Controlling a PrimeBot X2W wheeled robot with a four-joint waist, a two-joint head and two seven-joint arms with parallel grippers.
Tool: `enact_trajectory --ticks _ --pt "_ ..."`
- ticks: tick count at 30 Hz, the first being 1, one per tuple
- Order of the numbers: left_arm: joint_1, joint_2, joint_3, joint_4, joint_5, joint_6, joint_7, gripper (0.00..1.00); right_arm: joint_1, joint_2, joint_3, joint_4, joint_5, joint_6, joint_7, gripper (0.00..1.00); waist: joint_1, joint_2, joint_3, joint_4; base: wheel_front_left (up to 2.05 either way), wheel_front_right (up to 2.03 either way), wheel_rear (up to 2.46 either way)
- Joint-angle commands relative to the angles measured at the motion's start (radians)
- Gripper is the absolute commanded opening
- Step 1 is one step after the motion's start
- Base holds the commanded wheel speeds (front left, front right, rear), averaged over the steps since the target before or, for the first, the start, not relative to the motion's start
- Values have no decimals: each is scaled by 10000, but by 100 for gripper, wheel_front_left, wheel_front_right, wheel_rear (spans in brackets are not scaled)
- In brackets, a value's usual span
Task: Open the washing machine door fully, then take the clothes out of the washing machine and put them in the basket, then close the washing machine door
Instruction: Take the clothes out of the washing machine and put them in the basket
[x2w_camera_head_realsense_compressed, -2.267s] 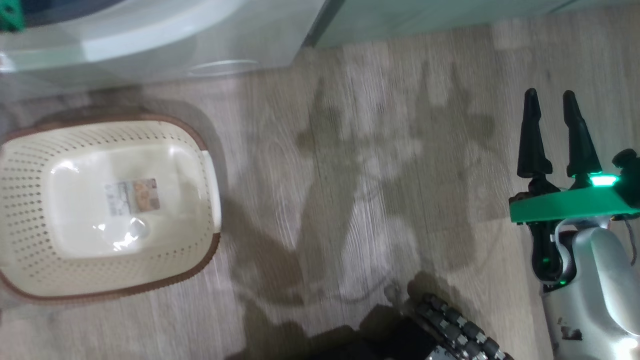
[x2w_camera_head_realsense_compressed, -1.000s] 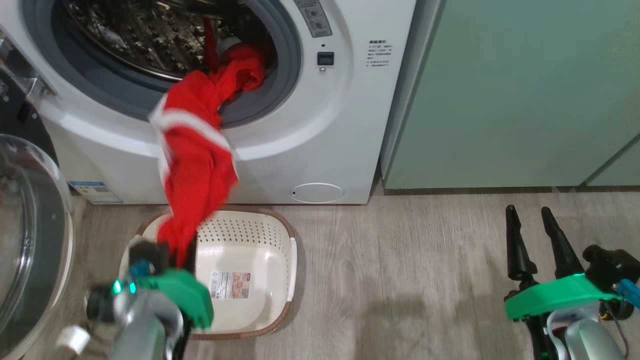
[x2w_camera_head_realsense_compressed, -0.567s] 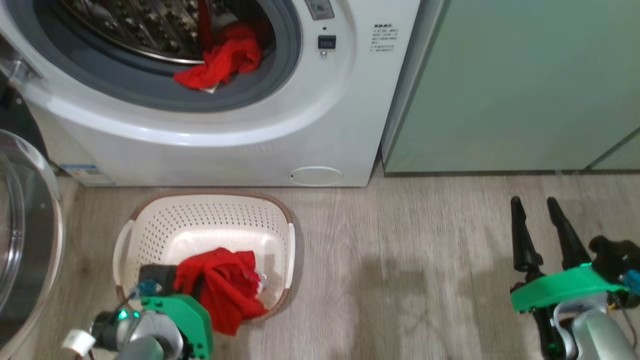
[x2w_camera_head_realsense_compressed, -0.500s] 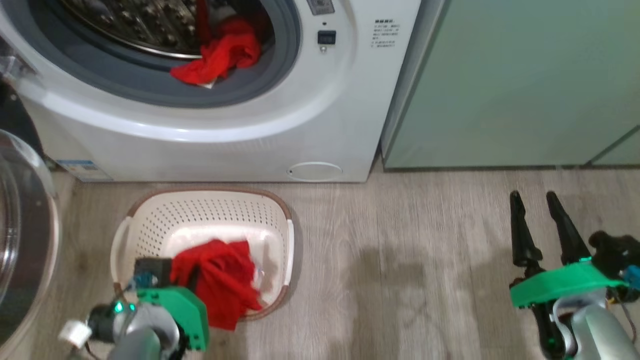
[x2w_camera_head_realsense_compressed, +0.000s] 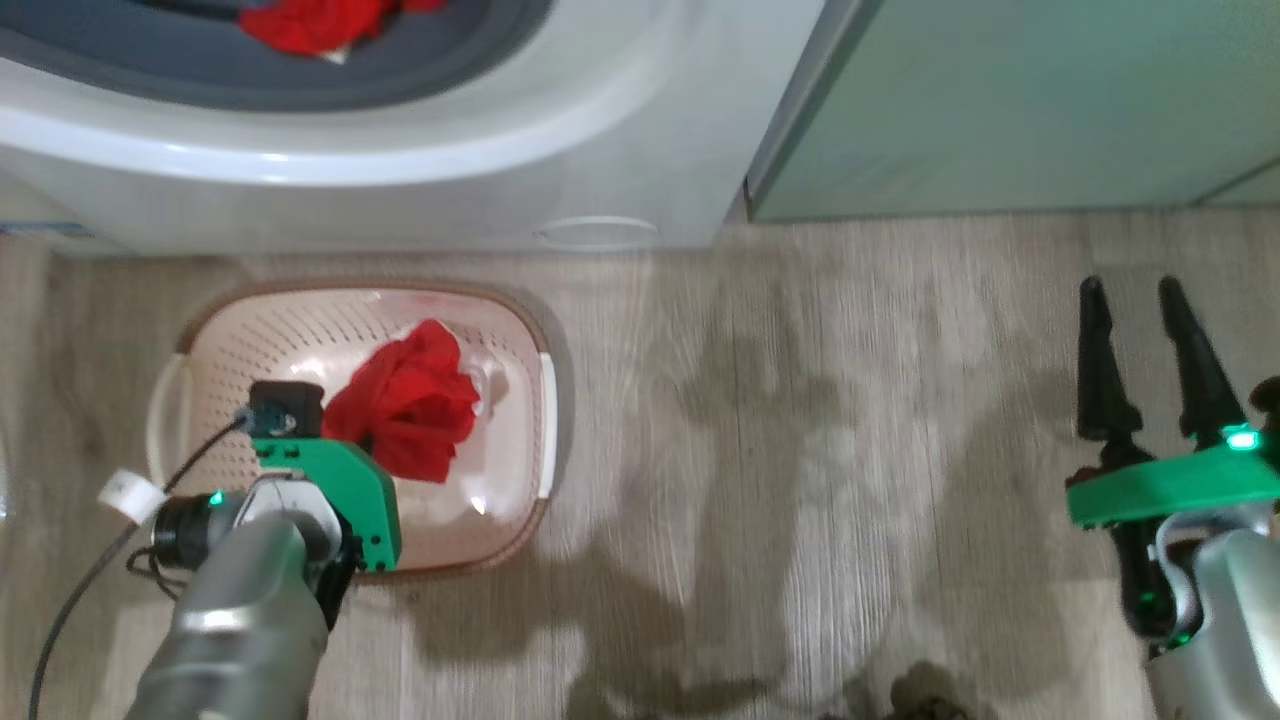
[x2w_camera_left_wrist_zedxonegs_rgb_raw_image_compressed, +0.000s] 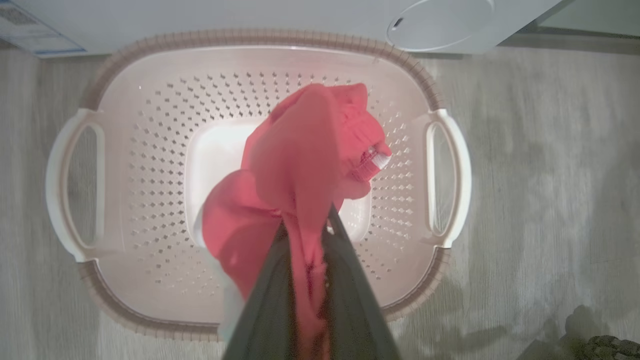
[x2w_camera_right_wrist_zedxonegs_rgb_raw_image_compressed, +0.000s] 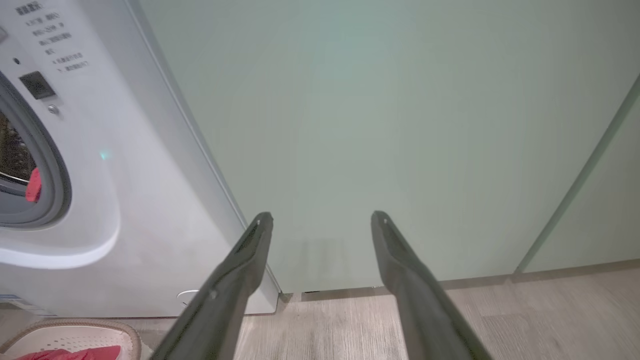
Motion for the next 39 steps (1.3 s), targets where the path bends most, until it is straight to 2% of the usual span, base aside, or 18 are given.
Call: enact_trajectory --ticks 1,6,11,12,14,15,24,32,39 --pt "-484 216 194 456 -178 -49 89 0 -164 -295 -21 -467 28 -7 -63 100 0 0 812 -211 0 0 0" --pt "-907 229 224 750 -319 -37 153 0 -301 -356 -321 -679 56 -7 -63 100 0 0 1349 -248 0 0 0" --pt "-1131 224 245 882 -410 189 -76 0 -362 -387 -439 -788 13 -7 -63 100 0 0 1624 -247 0 0 0" --pt "-1138 227 217 894 -397 205 -203 5 -368 -374 -472 -785 2 -7 -63 100 0 0 1616 -252 0 0 0" --pt "-1101 228 196 912 -409 202 -556 60 -375 -343 -502 -760 -17 -7 -63 100 0 0 1512 -251 0 0 0" --pt "-1069 236 232 919 -452 246 -762 100 -382 -320 -483 -740 -29 -7 -63 100 0 0 1419 -249 0 0 0" --pt "-508 588 290 557 -548 192 -1989 100 -307 61 -19 -419 -111 -7 -63 100 0 0 -257 -274 0 0 0" --pt "959 873 1267 -2808 -521 147 -2012 100 56 287 815 -127 -316 -7 -63 100 0 0 -1904 -34 0 0 0" --pt "2594 892 1905 -5077 -194 2 -2013 100 591 628 1017 0 -456 -7 -63 100 0 0 -3240 -15 0 0 0"
